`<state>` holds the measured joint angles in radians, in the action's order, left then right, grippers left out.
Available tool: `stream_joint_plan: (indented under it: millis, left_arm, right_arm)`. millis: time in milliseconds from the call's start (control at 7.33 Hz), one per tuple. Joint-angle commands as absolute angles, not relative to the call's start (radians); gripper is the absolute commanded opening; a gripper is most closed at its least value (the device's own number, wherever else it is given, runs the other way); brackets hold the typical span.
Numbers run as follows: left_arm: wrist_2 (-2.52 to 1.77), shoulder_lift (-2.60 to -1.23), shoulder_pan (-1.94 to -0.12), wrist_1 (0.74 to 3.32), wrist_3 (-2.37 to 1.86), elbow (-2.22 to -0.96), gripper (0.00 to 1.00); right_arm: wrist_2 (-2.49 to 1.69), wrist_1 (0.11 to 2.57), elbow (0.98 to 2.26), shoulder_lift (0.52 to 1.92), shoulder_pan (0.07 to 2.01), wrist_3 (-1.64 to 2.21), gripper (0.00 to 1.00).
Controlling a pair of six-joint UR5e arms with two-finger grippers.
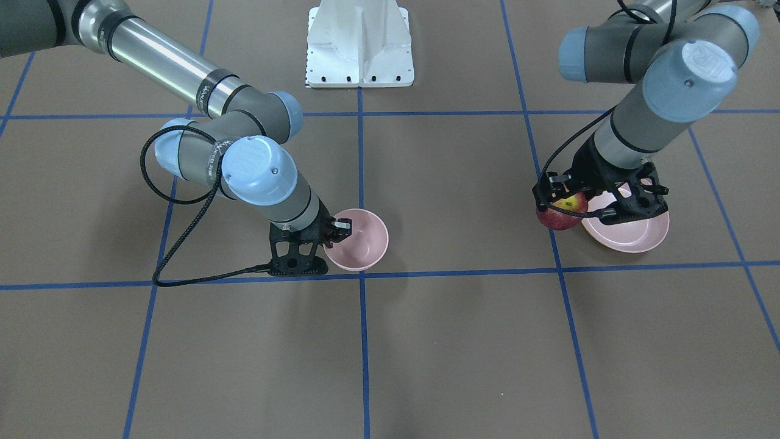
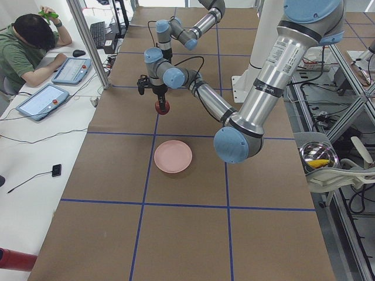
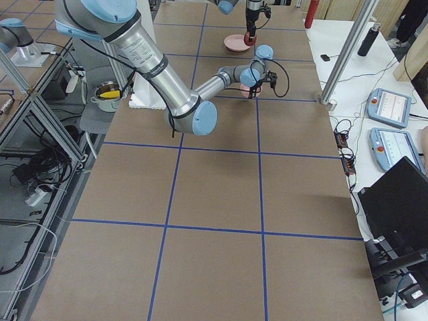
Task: Move apple from plate to bowl
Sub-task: 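Carry the apple over the bowl while right gripper releases and withdraws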
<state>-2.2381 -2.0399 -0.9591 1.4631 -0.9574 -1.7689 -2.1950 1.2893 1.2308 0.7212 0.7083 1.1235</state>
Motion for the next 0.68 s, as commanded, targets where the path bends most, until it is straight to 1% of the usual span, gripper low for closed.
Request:
stream_joint_plan:
  millis: [0, 136, 273, 409, 545]
  left_arm:
    - [-2.238, -2.045, -0.953, 1.463, -0.957, -1.755, 0.00]
    - [-2.238, -2.048, -0.953, 1.463, -0.956, -1.750, 0.00]
    - [-2.238, -2.049, -0.953, 1.463, -0.957, -1.750, 0.00]
    - [-2.238, -2.054, -0.951, 1.463, -0.957, -1.750, 0.00]
    - [-2.240, -2.075, -0.948, 1.462, -0.968, -1.744, 0.00]
  right_arm:
    - [-2.189, 1.188, 1.194, 0.727, 0.693, 1.123, 0.00]
    - [-2.178, 1.174, 1.190, 0.729, 0.690, 1.124, 0.00]
    - [-2.178, 1.173, 1.189, 0.729, 0.690, 1.130, 0.30]
    - [-2.177, 1.172, 1.190, 0.729, 0.690, 1.131, 0.99]
    - [-2.177, 1.175, 1.190, 0.732, 0.690, 1.134, 1.00]
